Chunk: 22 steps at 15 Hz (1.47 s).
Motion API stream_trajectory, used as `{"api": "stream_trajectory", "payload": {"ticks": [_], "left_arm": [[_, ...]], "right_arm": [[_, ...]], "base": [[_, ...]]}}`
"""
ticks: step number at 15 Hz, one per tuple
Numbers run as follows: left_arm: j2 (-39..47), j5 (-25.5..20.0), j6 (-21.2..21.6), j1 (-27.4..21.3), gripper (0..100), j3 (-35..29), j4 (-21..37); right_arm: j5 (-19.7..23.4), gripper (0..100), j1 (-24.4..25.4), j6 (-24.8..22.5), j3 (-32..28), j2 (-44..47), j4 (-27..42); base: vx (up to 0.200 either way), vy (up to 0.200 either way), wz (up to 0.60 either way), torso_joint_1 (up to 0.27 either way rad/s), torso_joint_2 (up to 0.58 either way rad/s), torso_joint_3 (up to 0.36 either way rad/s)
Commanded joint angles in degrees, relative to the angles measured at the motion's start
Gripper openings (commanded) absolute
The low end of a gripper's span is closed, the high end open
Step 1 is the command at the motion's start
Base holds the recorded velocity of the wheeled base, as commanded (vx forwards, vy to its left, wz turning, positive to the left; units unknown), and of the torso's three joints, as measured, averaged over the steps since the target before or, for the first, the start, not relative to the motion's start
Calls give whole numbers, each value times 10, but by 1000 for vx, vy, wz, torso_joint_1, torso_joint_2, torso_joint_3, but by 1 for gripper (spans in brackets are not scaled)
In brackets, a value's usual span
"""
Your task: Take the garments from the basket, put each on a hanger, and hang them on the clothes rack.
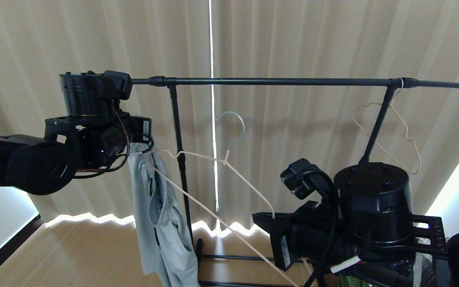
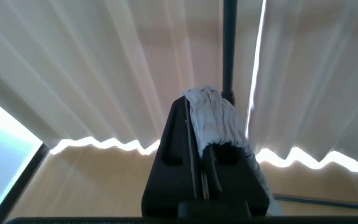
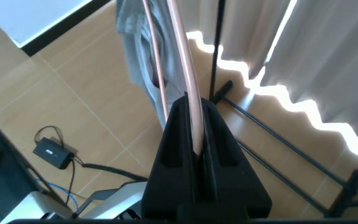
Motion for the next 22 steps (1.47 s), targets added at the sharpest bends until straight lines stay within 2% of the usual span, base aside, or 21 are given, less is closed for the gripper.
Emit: {"api": "stream_trajectory", "payload": {"ticks": [1, 4, 13, 18, 22], "left_arm": [[-11, 0, 18, 6, 0, -1, 0], [-12, 0, 34, 6, 0, 3, 0], [-13, 5, 45, -1, 0, 20, -2], [-39, 6, 46, -43, 0, 30, 1], [-62, 35, 45, -74, 0, 38, 16]], "right_arm": [[-13, 0, -2, 0, 2, 3, 1], [-26, 0, -2, 0, 3, 3, 1], [-26, 0, -5, 0, -5, 1, -3], [-26, 0, -4, 0, -61, 35, -2], [-26, 0, -4, 0, -104, 69, -1]], "base": [[0, 0, 0, 0, 0, 0], [0, 0, 0, 0, 0, 0], [0, 0, 0, 0, 0, 0], [0, 0, 0, 0, 0, 0], [0, 0, 0, 0, 0, 0]]}}
